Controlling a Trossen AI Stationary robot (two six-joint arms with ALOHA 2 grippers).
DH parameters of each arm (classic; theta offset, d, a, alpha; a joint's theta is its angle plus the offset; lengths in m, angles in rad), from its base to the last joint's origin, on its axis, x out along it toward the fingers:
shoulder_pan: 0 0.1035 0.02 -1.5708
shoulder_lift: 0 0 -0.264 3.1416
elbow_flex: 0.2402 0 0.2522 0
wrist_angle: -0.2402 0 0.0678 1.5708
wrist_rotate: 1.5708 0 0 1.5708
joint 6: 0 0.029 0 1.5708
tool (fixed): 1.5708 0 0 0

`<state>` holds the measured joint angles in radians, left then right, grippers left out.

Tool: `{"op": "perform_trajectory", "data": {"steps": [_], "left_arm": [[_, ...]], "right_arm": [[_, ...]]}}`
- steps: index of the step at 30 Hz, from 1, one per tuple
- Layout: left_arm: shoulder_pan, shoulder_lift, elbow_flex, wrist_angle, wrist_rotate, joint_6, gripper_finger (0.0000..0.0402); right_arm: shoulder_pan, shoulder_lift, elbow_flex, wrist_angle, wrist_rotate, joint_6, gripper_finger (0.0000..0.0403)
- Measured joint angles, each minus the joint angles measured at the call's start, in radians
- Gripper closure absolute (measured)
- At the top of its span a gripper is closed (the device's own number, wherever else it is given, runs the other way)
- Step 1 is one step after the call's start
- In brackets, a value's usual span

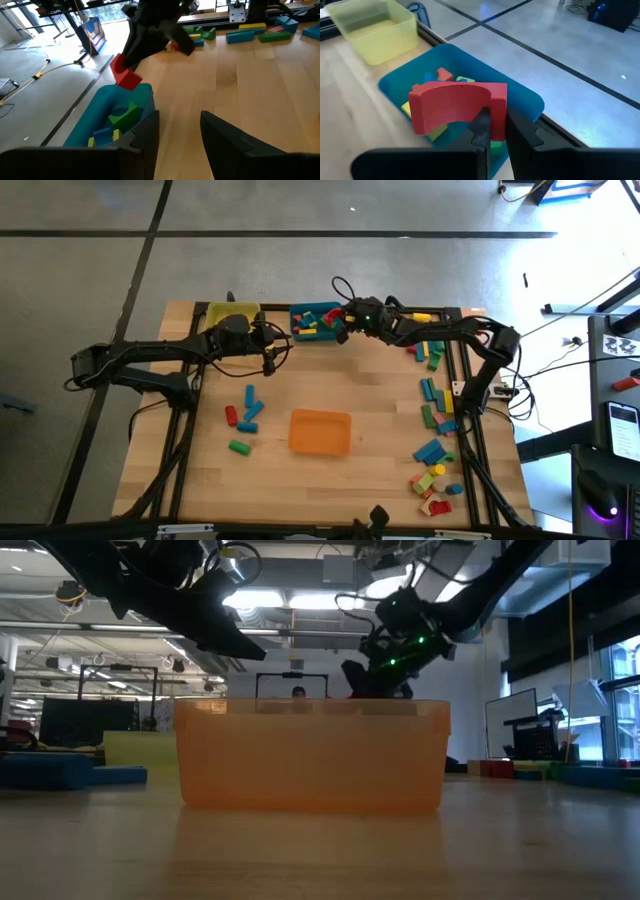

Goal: Sort blocks by size
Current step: Put the red arch block into the blue bin

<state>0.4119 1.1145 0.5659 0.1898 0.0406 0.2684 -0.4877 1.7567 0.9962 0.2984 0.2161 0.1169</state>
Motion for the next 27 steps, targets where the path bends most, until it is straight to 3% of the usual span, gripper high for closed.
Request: {"op": "perform_trajectory", "data": {"steps": [15,27], "left_arm": [[0.000,0.000,0.000,0.000,0.000,0.000,0.0274],[0.000,0.000,0.000,0.000,0.000,0.001,0.0274]], "right_arm": [[-0.017,0.094,0.000,0.050,0.000,0.008,0.0357],[-0.017,0.091,0.000,0.045,0.000,-0.007,0.0259]]}}
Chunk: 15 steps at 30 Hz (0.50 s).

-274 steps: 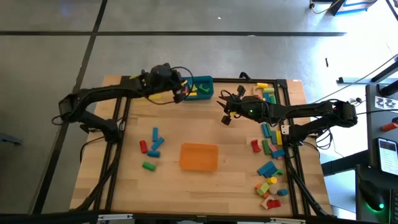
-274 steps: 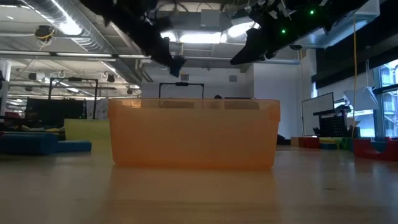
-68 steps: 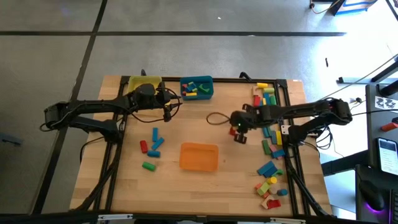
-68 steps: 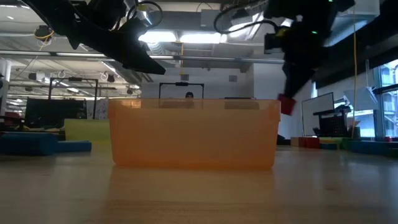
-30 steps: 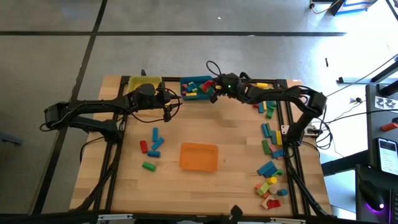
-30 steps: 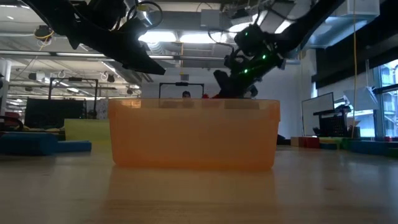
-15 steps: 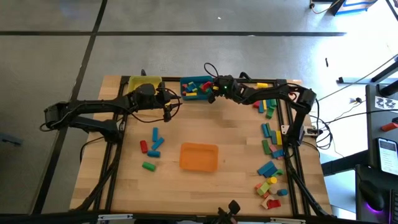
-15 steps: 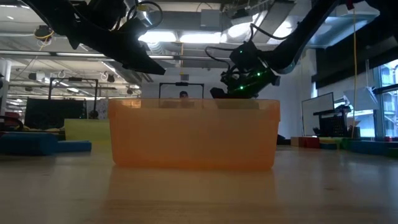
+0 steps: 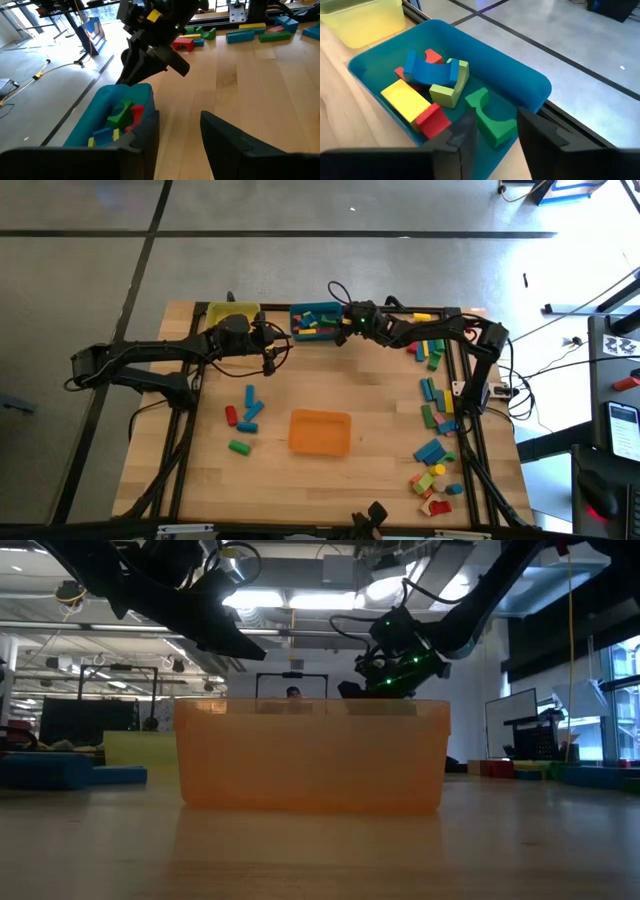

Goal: Sort blocks by size
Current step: Put the red arch block into the blue bin

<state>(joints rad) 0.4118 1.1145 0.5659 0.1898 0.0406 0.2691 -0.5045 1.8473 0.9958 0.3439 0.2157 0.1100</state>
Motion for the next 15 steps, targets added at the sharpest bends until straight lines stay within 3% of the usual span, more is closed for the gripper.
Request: {"op": "perform_trajectory", "data": {"steps": [7,15], "left_arm": [[0.000,0.000,0.000,0.000,0.000,0.000,0.0274],[0.000,0.000,0.000,0.000,0.000,0.000,0.0274]], "right_arm": [[0.001,-0.117,-0.001,-0.091,0.011,-0.070,0.0253],[0.001,-0.309,0.000,-0.432,0.126,-0.087,0.0253]]}}
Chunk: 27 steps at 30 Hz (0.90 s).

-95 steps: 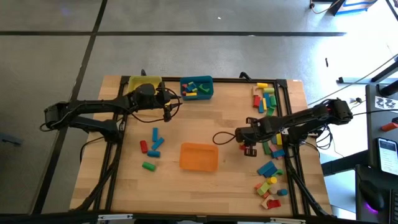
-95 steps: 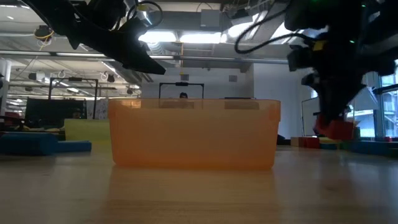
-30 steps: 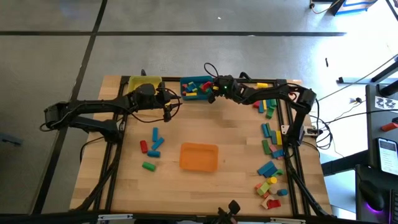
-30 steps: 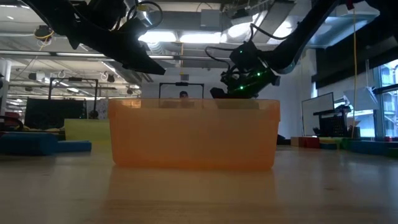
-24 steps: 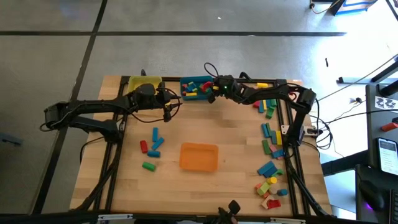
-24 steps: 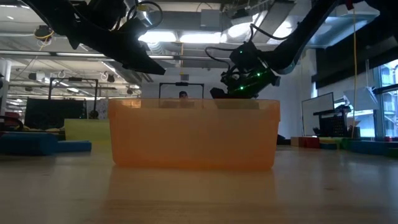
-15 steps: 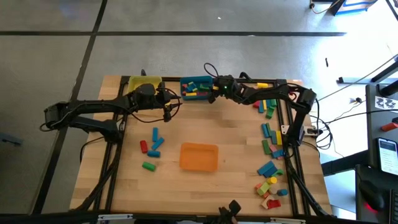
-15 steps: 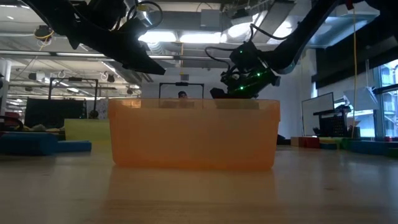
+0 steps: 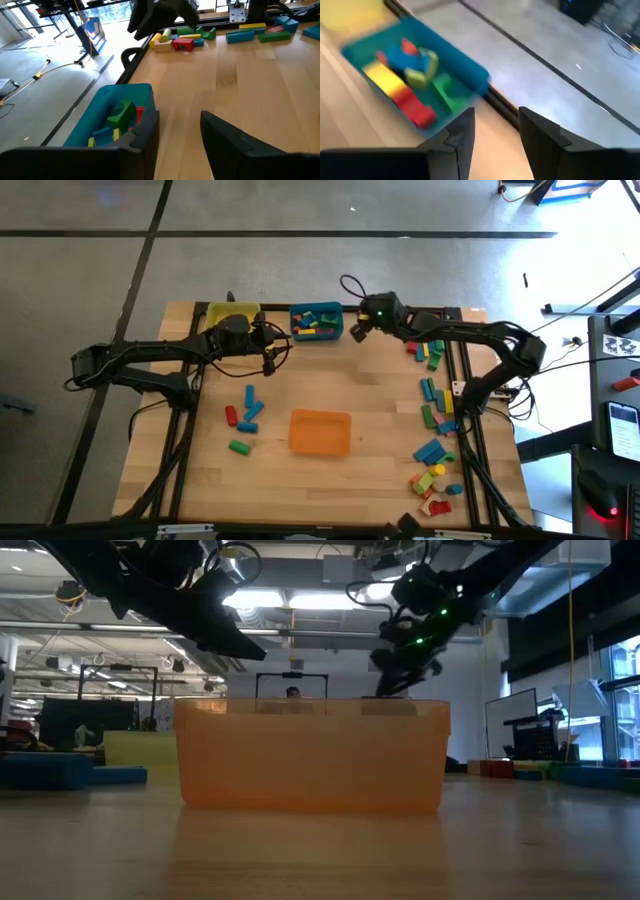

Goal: Sort blocks by size
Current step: Put the red arch block into the blue bin

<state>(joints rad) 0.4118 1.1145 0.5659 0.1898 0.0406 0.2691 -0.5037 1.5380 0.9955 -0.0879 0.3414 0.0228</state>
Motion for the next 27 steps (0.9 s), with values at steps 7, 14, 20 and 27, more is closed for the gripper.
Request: {"op": "perform_trajectory", "data": {"steps": [7,14,20,27], "left_arm": [[0.000,0.000,0.000,0.000,0.000,0.000,0.0274],[0.000,0.000,0.000,0.000,0.000,0.000,0.0274],[0.000,0.000,0.000,0.000,0.000,-0.004,0.0274],[0.000,0.000,0.000,-0.001,0.000,-0.007,0.0274]], "right_arm": [[0.000,-0.084,0.000,-0.324,0.088,0.070,0.0253],[-0.001,-0.086,0.000,-0.596,0.132,0.270,0.0253],[-0.035,-0.084,0.000,-0.728,0.114,0.394,0.0237],[-0.142,-0.084,-0.036,-0.745,-0.031,0.451,0.0178]]}}
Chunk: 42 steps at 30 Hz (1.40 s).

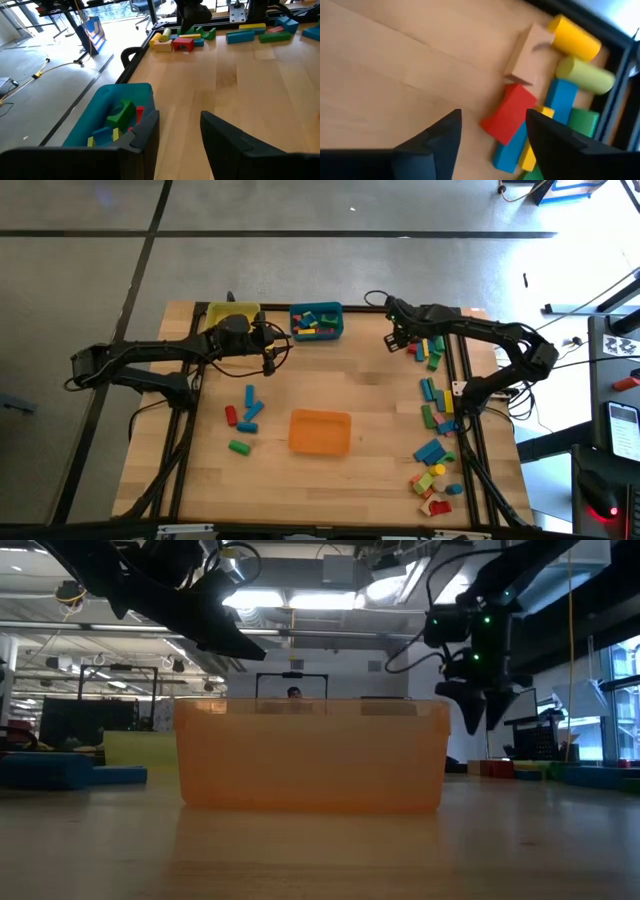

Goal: Sort blocks by size
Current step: Put the red arch block into the blue bin

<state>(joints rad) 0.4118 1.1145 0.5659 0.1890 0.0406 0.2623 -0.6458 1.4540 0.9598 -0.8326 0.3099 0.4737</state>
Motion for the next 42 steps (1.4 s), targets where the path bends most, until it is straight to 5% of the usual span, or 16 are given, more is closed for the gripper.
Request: {"op": "perform_trajectory", "data": {"steps": [9,42], "left_arm": [[0.000,0.000,0.000,0.000,0.000,0.002,0.0274],[0.000,0.000,0.000,0.001,0.000,0.002,0.0274]], "right_arm": [[-0.078,0.000,-0.084,0.064,0.011,0.050,0.0170],[-0.077,0.004,-0.230,0.271,0.045,0.124,0.0192]]}}
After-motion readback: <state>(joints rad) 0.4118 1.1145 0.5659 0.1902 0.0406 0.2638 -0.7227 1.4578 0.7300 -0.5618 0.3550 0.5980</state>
